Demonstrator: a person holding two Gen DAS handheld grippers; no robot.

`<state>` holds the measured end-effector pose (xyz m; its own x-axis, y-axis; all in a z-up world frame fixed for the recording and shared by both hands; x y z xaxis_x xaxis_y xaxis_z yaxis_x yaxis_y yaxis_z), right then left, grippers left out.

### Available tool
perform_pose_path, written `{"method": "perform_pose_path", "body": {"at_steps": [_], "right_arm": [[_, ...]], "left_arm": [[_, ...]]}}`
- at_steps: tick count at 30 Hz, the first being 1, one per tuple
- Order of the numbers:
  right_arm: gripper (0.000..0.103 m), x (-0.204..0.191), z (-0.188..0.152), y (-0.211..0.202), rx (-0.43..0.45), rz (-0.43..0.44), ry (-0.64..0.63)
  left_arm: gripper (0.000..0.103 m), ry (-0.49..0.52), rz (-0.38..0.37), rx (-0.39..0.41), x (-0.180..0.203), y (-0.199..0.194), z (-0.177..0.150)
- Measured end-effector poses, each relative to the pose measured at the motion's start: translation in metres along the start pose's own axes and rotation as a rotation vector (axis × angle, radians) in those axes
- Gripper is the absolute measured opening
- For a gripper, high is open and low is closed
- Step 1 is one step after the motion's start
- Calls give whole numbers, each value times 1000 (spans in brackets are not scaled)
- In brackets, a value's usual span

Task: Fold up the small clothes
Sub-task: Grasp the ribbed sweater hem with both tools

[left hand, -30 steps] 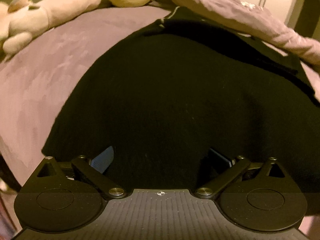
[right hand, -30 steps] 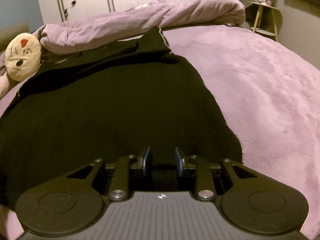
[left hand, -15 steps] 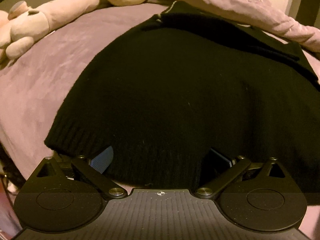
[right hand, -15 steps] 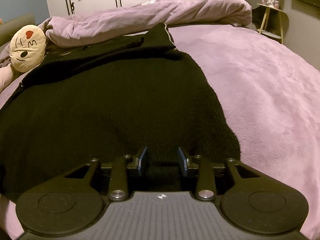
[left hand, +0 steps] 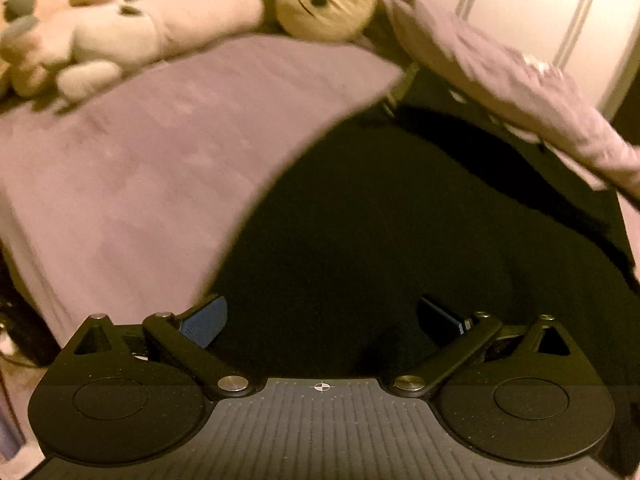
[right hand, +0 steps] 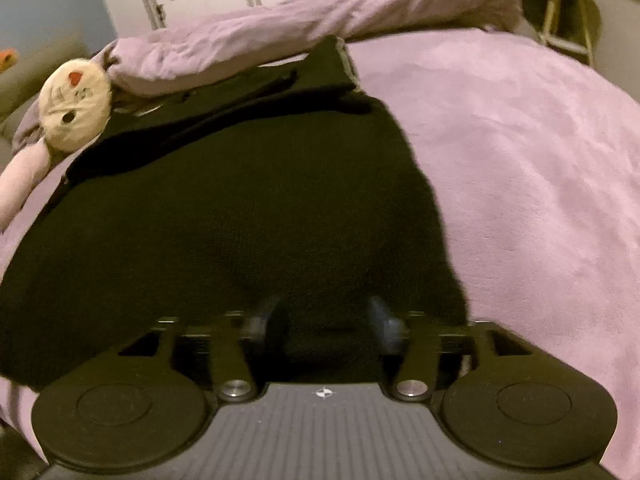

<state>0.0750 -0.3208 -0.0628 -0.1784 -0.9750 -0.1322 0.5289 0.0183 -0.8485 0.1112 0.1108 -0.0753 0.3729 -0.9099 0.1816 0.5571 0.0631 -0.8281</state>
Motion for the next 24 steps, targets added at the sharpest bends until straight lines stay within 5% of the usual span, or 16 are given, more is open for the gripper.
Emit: {"method": "perform_pose_path", "body": {"at_steps": [7,15,21,24], "right_arm": [[66,33,2,-25,25,36,69],[65,64,-4,-34,-9,50,146],[58,64,-7,-24,-45,132,156],[54,65,1,-21,-27,149,160]], "left_arm": [[103,10,-30,-120,-35,23,14],[102,-67,-181,-245,-40,39,-7],[58,-10,-190,-246,-33,36,-8],[44,3,-199,-250,-32,37,-6]]}}
Point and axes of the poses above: each gripper's, at about its wrist camera, not at the fingertips, and y roughly the way its jaws point, x to its right, z to its top, the point moved 10 cm from there along y, roughly the way its jaws point, and after that the axes turned 7 degrees about -x, right-handed, at the moved point
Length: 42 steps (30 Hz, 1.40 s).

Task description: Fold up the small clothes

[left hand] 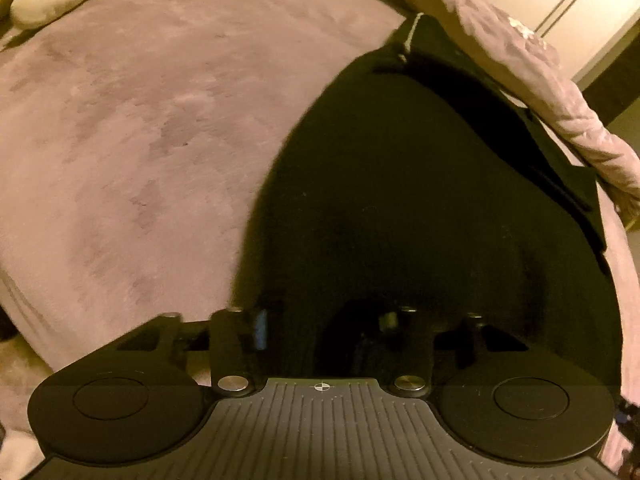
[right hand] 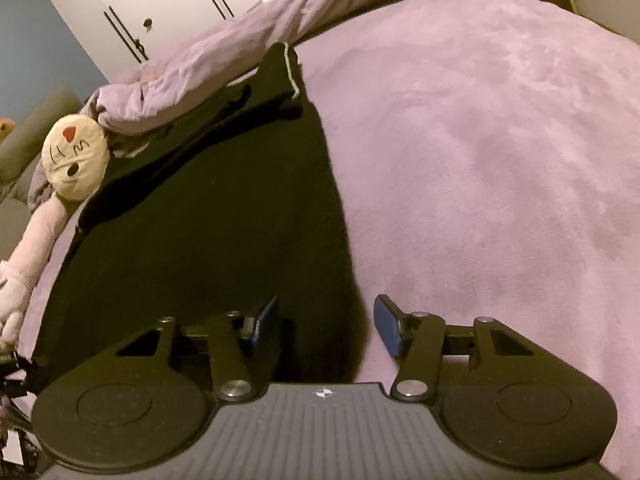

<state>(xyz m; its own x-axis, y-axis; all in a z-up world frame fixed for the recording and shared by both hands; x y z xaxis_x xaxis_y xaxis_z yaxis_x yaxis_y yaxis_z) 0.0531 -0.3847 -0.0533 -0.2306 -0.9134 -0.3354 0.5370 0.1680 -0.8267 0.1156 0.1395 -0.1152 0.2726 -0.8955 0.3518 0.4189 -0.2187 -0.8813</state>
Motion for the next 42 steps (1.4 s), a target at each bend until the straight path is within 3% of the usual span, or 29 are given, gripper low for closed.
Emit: {"method": "perform_pose_path", "body": {"at_steps": [6,8,10,13,15,19,25,29,31,33,36,42], "right_arm": [[51,-10,0,14,-47,31,-65],[34,-16,-6,15,-73,30,-105],[27,-19,-12,16,-95,32,-130],[27,-19,-21,15,-110,42,-131],[27,-19,-24,15,-119,37,-138],[16,-28,-21,16,-138,75,-121],[15,-56,9,0,-70,257,-35],[15,-65,47,-5,9,347,63],[15,-65,72,-5,56,366,117],[15,-65,97,-3,102,355,146],[13,-63,130,9,147,271,149],[12,-49,167,56,161,99,188]], "left_arm": [[43,30,-9,-16,1,4,0],[48,17,-36,-29,0,6,2],[49,0,-63,-37,-3,6,4],[37,-19,-51,-27,-7,7,4],[19,-19,-28,-16,-8,7,4],[12,-5,-33,-2,0,0,5],[11,44,-199,82,39,-40,31],[11,36,-280,168,61,-63,74],[11,19,-285,212,65,-68,99],[11,11,-277,250,69,-70,121],[11,-62,-257,279,67,-59,152],[13,-152,-130,275,55,-21,179]]}}
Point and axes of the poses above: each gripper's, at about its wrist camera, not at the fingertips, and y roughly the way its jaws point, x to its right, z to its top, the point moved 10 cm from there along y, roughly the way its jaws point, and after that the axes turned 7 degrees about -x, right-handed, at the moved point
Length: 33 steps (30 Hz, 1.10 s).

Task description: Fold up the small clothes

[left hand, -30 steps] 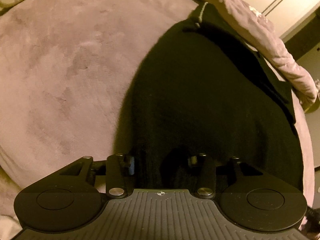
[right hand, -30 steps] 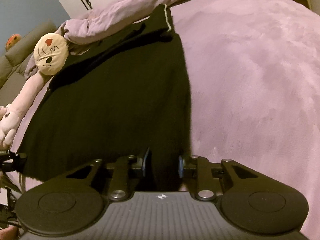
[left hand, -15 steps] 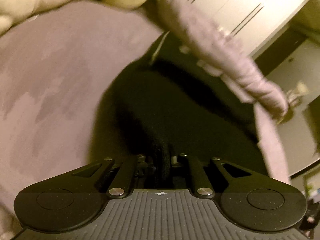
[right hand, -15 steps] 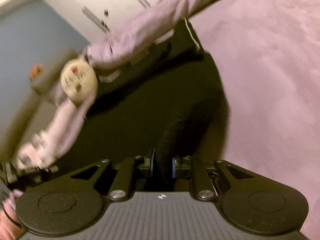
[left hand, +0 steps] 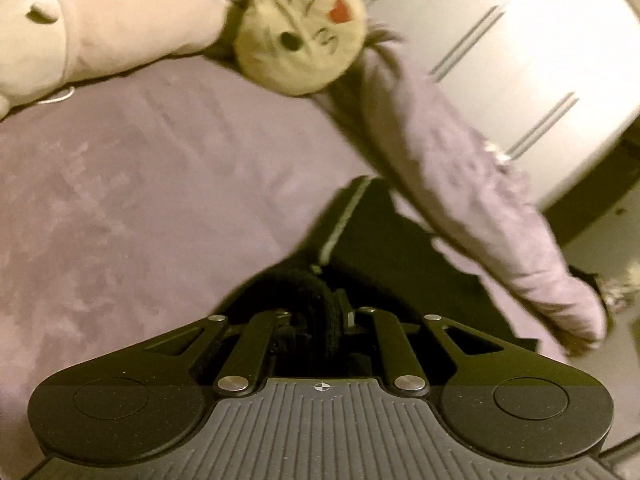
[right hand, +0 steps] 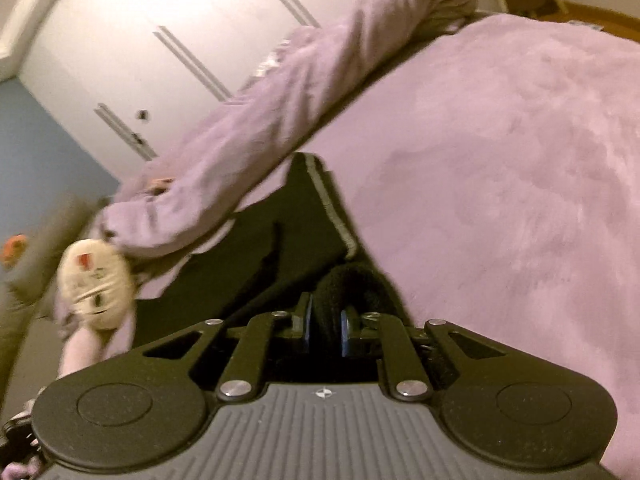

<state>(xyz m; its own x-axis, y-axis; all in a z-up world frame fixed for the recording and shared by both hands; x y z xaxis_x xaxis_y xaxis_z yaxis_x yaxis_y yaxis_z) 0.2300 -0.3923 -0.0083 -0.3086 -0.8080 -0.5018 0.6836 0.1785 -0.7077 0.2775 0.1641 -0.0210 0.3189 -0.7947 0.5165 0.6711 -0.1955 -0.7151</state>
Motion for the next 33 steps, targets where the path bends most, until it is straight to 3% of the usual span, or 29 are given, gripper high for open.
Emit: {"method": "perform_pose_path", "body": {"at_steps": [3,4,5,6,7,11,15,18,21,29,31,33], "right_arm": [[16,5,4,16,17,-86,-23],[23,9,5,15,47,-120,-28],[35,12,8,12,92,-173,-34],[38,17,8,8,121,-209,-38],[40,19,5,5,128,-220,-57],[50,2,-19,7,71,-240,-336],[54,-3,-41,16,12,-286,-550],[55,-3,-40,21,-9,-292,-559],[58,-4,-33,24,-20,-298,-565],[59,-13,-25,55,-56,-275,-645],[59,-16,-24,64,-65,-279,-665],[48,-20,-24,71,-71,-271,-691]], "left_arm": [[26,32,67,-10,-6,14,-1],[30,40,80,-2,-7,15,-1],[46,43,90,8,-10,15,0],[60,37,96,18,-15,12,1],[63,36,99,29,-20,10,2],[81,127,116,7,-32,4,-5],[81,291,180,-68,-38,13,-28],[81,350,197,-103,-37,22,-39],[80,357,164,-108,-33,27,-41],[76,456,184,-122,-16,66,-26],[72,499,196,-118,-11,76,-21],[55,562,200,-114,-4,83,-18]]}}
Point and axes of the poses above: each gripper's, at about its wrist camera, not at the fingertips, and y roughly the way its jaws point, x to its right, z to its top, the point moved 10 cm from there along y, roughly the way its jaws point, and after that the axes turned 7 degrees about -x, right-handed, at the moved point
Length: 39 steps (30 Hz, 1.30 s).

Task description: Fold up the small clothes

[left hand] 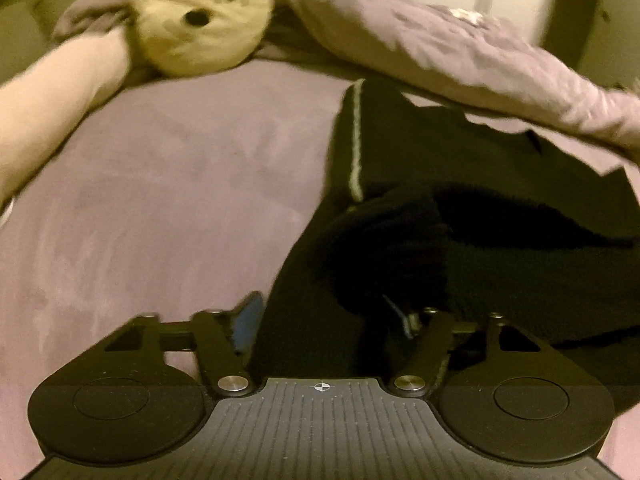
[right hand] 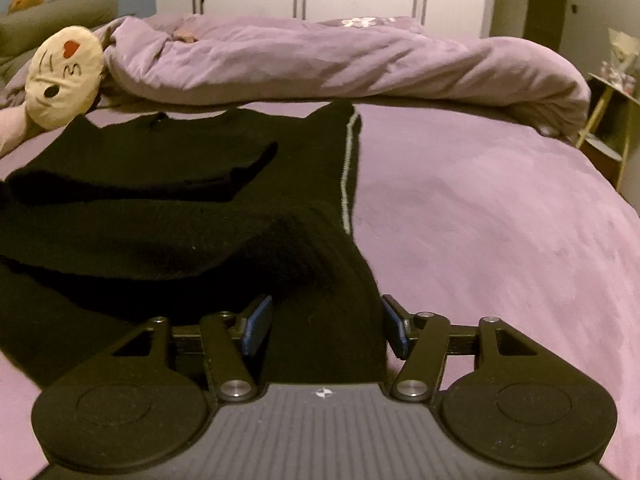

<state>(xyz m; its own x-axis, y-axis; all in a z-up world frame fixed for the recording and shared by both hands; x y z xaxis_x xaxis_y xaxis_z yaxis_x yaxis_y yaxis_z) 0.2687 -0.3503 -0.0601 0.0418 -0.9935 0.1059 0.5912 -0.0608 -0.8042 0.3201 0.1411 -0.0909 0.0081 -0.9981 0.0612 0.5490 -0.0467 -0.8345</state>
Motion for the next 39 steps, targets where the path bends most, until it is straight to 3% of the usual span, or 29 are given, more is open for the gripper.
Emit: {"method": "perform_pose_path", "body": {"at_steps": [1,3,4,5,10,14,17,18,19,20,24,29,35,39], "right_arm": [[38,-2,0,0,3,2,-15],[17,-4,3,-2,12,11,-39],[11,-5,3,-3,10,24,-45],[11,-7,4,-4,9,34,-45],[13,-10,7,-11,17,84,-71],[22,-8,12,1,-11,80,-66],[22,-11,16,8,-16,95,-52],[22,-12,17,9,-14,91,-52],[17,-14,18,9,-11,81,-57],[13,-18,17,7,-4,68,-71],[11,-28,15,-11,56,48,-115],[11,-27,30,-48,147,92,-89],[11,-24,61,-78,252,114,-82],[11,-18,82,-79,305,93,-57]], "left_arm": [[51,29,8,-1,2,3,3],[31,69,10,-4,5,9,7],[26,81,6,-6,6,11,9],[11,86,-11,-3,6,11,10],[12,92,-62,22,5,7,10],[42,120,-74,21,10,12,9],[37,130,-78,16,17,16,10],[31,125,-78,11,18,18,11],[16,114,-81,10,18,18,12],[11,98,-86,18,17,17,13],[10,76,-72,99,14,1,18],[9,35,-138,220,14,-41,35],[10,55,-185,375,29,-91,73],[10,25,-174,427,31,-94,101]]}}
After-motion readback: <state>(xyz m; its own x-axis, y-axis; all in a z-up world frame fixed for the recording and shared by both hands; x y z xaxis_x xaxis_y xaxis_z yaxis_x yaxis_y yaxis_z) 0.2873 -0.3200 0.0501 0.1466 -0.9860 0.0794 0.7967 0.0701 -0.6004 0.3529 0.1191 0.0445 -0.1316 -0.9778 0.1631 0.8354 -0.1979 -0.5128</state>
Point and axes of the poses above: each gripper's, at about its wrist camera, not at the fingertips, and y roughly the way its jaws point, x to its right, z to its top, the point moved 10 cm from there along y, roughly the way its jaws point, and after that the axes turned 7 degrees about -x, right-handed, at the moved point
